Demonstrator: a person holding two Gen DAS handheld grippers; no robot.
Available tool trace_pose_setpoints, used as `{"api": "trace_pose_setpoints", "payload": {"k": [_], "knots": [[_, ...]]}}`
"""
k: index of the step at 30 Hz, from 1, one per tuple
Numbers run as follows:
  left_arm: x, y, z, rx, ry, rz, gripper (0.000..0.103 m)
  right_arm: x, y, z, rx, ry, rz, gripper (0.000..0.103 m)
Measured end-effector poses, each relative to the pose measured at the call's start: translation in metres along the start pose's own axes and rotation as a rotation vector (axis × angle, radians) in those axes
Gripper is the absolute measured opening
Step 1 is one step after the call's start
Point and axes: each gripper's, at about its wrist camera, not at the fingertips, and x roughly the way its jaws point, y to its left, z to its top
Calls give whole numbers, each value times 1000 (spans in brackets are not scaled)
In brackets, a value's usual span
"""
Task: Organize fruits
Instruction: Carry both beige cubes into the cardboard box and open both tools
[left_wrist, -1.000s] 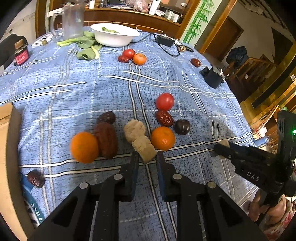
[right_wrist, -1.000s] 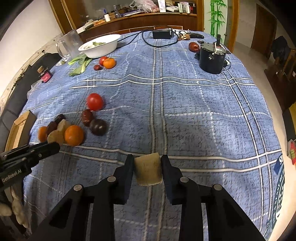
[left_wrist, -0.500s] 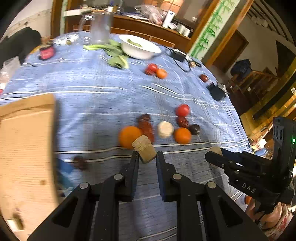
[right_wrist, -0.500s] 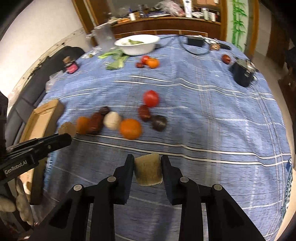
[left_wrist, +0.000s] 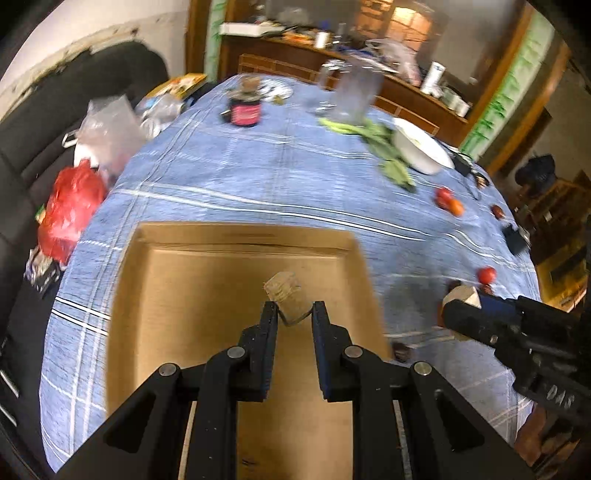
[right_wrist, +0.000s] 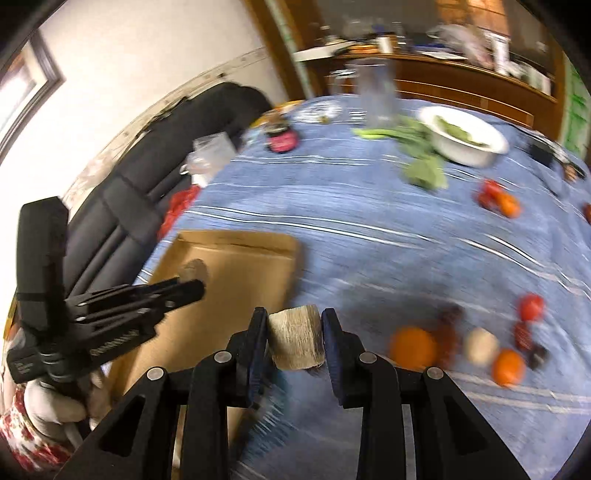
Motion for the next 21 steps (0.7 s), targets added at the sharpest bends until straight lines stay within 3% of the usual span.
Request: {"api": "trace_pose_setpoints", "payload": {"k": [9,21], "knots": [[33,53,14,-49,66,16,18,90,48,20,-42,93,-51,33],[46,69,17,-72,97,3,18,130,47,22,-21,159,-101,33]]}}
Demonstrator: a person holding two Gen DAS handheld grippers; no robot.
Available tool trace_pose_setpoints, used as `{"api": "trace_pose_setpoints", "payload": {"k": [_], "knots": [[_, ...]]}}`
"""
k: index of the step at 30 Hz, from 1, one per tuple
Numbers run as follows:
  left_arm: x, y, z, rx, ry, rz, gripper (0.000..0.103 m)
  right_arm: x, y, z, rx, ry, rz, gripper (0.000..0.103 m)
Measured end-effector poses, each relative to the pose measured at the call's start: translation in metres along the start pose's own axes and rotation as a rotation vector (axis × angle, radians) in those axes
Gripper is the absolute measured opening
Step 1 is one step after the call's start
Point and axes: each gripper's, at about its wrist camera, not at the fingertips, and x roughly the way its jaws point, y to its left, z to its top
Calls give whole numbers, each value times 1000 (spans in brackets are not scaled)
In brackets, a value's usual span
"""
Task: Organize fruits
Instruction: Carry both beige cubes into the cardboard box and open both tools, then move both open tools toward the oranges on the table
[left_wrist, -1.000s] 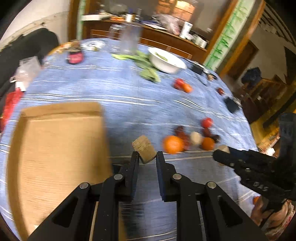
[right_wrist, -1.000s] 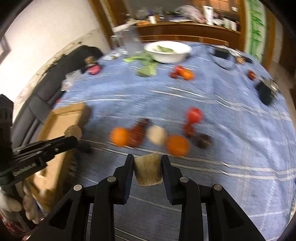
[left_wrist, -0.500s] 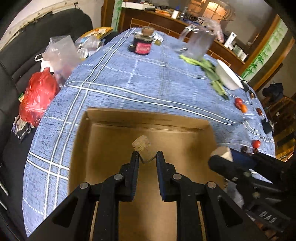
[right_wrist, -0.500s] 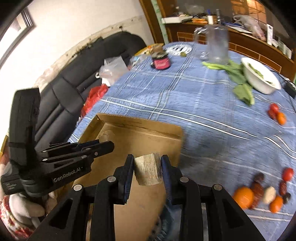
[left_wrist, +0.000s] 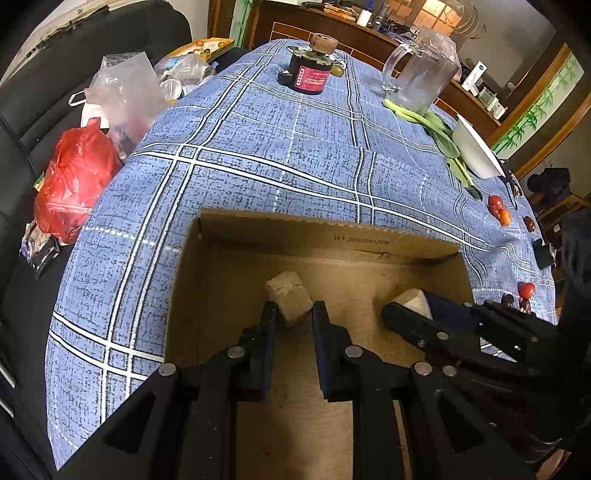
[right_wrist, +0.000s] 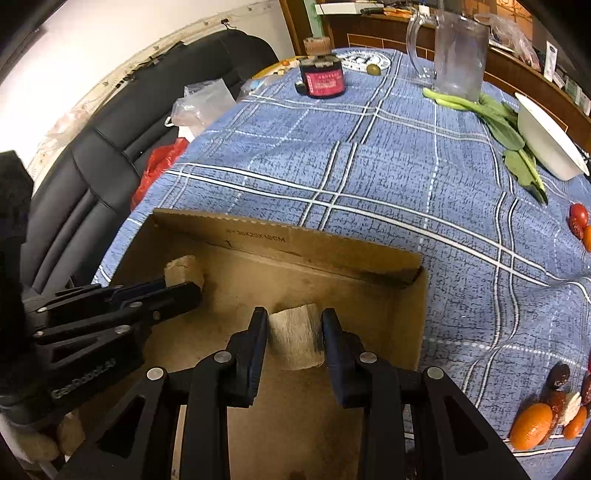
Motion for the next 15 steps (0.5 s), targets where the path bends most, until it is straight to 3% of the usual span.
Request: {"api": "trace_pose_setpoints", "payload": {"k": [6,10,15], "knots": [[2,4,1,-37,18,0,20,2,2,2,-13,-5,-15,35],[-6,4,0,-54,5,1,29,-4,5,3,-30,-21,-19,55],[-33,6,-2,-105,-45,-12,41,-29,8,3,-62,-75,-39,57]]}}
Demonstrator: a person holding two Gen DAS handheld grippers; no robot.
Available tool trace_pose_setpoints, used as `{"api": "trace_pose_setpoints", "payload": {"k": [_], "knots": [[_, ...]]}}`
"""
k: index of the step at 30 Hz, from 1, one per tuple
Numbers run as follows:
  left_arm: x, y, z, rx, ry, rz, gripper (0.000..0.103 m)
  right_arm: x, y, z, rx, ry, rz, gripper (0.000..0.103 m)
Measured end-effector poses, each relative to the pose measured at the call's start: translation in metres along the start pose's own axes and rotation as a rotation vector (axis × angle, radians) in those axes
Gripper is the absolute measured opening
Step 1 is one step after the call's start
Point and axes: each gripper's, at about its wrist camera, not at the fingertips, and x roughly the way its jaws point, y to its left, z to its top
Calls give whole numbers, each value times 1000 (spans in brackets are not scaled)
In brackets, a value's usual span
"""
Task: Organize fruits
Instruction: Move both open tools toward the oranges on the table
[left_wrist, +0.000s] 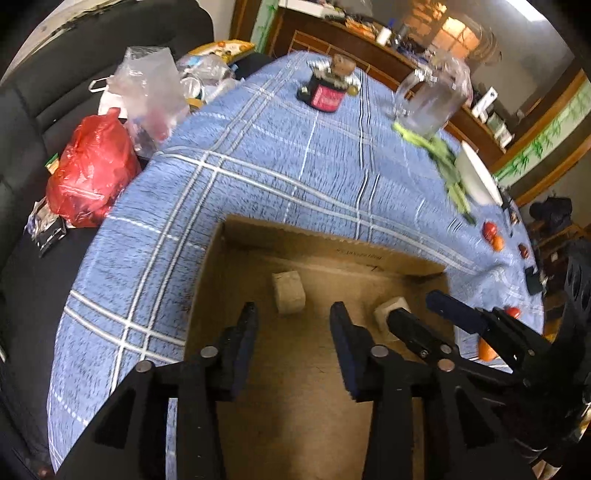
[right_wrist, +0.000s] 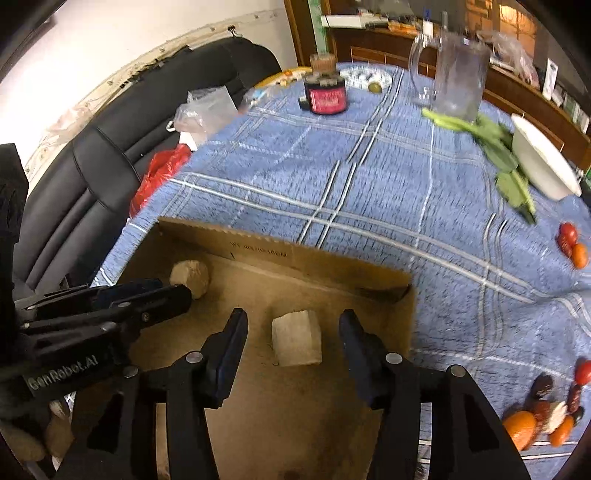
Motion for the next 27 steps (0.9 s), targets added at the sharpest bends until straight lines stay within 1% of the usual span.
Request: {"api": "trace_pose_setpoints", "payload": {"k": [1,3,6,8,11,14,16,20,24,27], "knots": [[-5,0,-1,-9,-10,-2,44,-8,-2,-2,-1,-14,-4,58],[-18,-1,-3,-40,-29,-8,46,-25,-9,-8,15,-40,-12,63],[-31,-4,-9,-88,-45,-35,50,-52,-34,-25,90,-73,-16,67],[-36,-10,-15,-102,-51,-47,51,-70,-60,-44,163,-86,-22,67],[-39,-24,-26,-93,-44,-45,52,-94,-106,-81,273,-94,-74,67],[-40,-44,-37,-69,-41,-38,52,-109,-151,-115,369,-81,-112,67],[-39,-63,-45,-43,-33,-41,52,-115,-178,-135,409,-61,-145,67],[-30,-107,-59,22,-10,-45,52,-130,-218,-164,467,-51,-165,67],[-10,-155,-74,90,39,-76,52,-139,-236,-176,465,-49,-152,66],[6,-186,-83,151,60,-76,51,-143,-244,-180,447,-47,-139,66]]}}
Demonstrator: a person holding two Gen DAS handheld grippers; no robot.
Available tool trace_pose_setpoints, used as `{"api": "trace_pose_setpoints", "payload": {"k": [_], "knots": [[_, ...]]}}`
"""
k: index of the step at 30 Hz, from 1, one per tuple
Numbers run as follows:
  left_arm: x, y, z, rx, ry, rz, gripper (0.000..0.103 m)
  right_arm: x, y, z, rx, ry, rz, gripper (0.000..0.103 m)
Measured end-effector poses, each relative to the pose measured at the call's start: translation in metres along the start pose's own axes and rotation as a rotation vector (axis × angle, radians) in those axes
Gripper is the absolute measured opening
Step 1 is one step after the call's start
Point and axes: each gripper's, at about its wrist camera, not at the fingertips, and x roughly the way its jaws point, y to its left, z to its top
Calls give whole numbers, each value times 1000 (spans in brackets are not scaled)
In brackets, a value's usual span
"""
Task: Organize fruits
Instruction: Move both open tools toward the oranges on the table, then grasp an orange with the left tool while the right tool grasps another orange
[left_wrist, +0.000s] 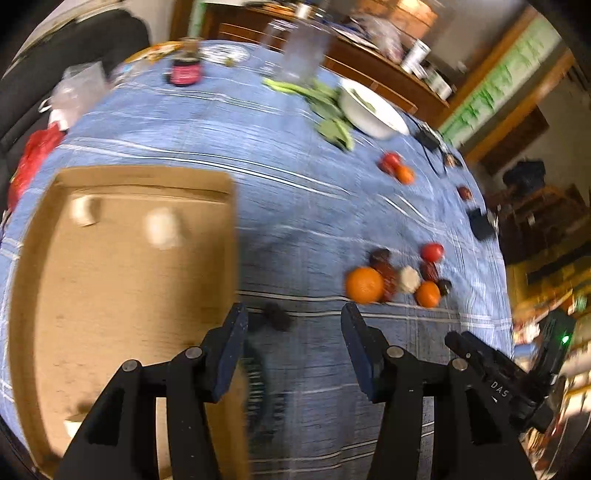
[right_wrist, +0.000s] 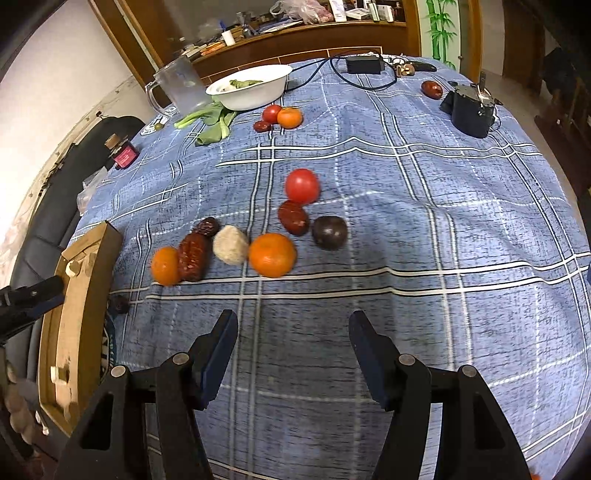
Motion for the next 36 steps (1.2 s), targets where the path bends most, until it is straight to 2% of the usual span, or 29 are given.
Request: {"api": "trace_pose_setpoints", "payload": {"k": [7,14,17,23,29,31,33,34,36], "knots": [[43,-47,2,148,25,11,51,10,-1,12,-77,2,34,66],[74,-59,6,229,41,-8,51,32,23,25,-179,-1,39,65],[83,-62,7,253,50,-17,44,42,30,28,-213,6,31,63],[94,-69,6,272,65,-37,41,55,37,30,-250,14,5,61],[96,-71,6,276,46,-36,36,58,37,32,-255,8,-2,60],[95,-72,5,277,40,-38,32,58,38,32,-265,2,-8,55],[95,-73,4,277,33,-30,31,58,38,33,-271,0,-11,39],[95,-74,3,278,28,-24,31,58,37,33,-272,0,-11,36],[94,-75,3,275,24,-12,31,58,36,34,-265,3,-4,35]]}}
